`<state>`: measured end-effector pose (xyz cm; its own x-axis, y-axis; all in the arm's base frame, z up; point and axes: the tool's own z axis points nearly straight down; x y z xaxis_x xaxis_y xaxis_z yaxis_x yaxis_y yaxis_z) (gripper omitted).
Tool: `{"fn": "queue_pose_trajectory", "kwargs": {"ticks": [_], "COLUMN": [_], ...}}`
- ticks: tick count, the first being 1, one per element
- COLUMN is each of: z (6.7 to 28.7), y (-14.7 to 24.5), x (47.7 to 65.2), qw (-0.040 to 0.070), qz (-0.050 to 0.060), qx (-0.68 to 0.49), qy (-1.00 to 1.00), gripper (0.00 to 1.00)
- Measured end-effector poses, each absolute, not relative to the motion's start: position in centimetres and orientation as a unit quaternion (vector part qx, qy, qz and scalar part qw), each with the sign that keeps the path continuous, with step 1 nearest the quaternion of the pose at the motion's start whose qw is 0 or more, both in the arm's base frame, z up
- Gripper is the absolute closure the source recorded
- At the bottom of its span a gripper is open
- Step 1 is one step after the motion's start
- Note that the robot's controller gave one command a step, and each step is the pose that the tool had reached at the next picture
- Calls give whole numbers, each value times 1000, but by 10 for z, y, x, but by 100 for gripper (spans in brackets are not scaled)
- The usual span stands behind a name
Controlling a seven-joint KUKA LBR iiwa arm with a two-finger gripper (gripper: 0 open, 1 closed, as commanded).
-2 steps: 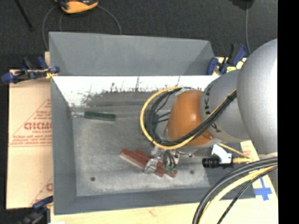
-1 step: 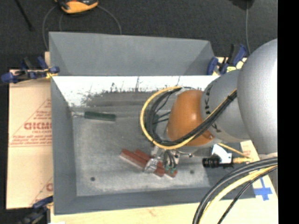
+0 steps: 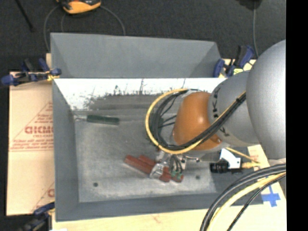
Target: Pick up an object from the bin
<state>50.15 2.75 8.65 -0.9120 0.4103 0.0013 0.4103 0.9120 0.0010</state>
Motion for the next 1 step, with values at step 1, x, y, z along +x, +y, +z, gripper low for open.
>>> {"fn": "queue_pose_trajectory", "kwargs": {"ticks": [1], "z": [105], "y": [27], "x": [501], "qw": [1], "qz": [0], "qx": [-210], "qy": [-978], "gripper": [100]}}
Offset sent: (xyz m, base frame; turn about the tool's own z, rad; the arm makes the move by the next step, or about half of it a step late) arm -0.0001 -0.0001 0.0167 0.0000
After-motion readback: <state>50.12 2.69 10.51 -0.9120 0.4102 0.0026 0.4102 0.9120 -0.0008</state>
